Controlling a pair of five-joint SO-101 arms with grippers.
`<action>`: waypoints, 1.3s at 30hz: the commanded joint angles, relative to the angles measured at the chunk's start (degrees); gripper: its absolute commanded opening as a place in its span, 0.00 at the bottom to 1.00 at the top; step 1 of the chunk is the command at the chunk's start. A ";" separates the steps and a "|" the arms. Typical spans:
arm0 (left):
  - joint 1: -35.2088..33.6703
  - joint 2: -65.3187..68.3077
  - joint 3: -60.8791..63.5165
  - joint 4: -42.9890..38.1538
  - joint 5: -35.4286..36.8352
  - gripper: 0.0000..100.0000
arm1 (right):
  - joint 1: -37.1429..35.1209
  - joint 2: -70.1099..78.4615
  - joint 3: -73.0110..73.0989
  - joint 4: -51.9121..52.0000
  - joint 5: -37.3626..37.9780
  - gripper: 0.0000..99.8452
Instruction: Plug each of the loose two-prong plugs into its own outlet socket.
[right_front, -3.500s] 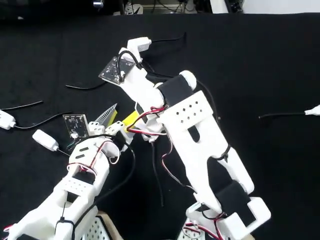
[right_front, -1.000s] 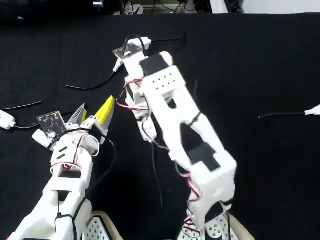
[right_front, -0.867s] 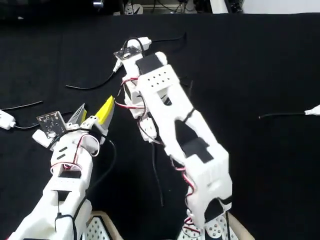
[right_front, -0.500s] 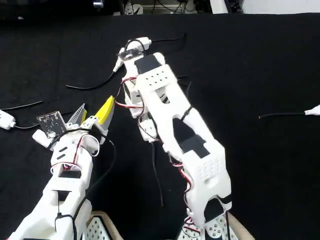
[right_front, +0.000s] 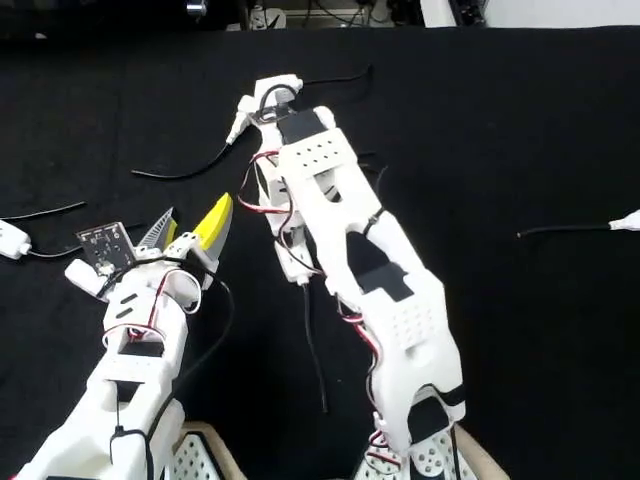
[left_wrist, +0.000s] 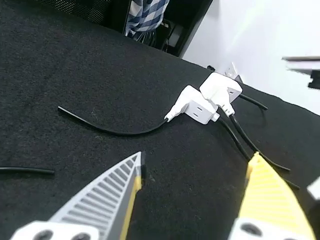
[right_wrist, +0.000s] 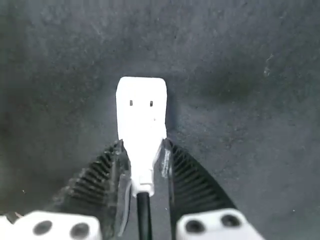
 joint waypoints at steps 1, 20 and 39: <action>0.84 -1.05 1.19 0.09 -0.53 0.33 | 0.70 0.66 -4.53 1.23 -1.14 0.01; 0.92 -1.05 1.10 0.09 -0.53 0.33 | -0.70 0.84 -4.70 1.41 -1.41 0.01; 0.92 -1.05 1.01 0.09 -0.53 0.33 | 0.79 0.66 -1.45 1.41 -2.29 0.01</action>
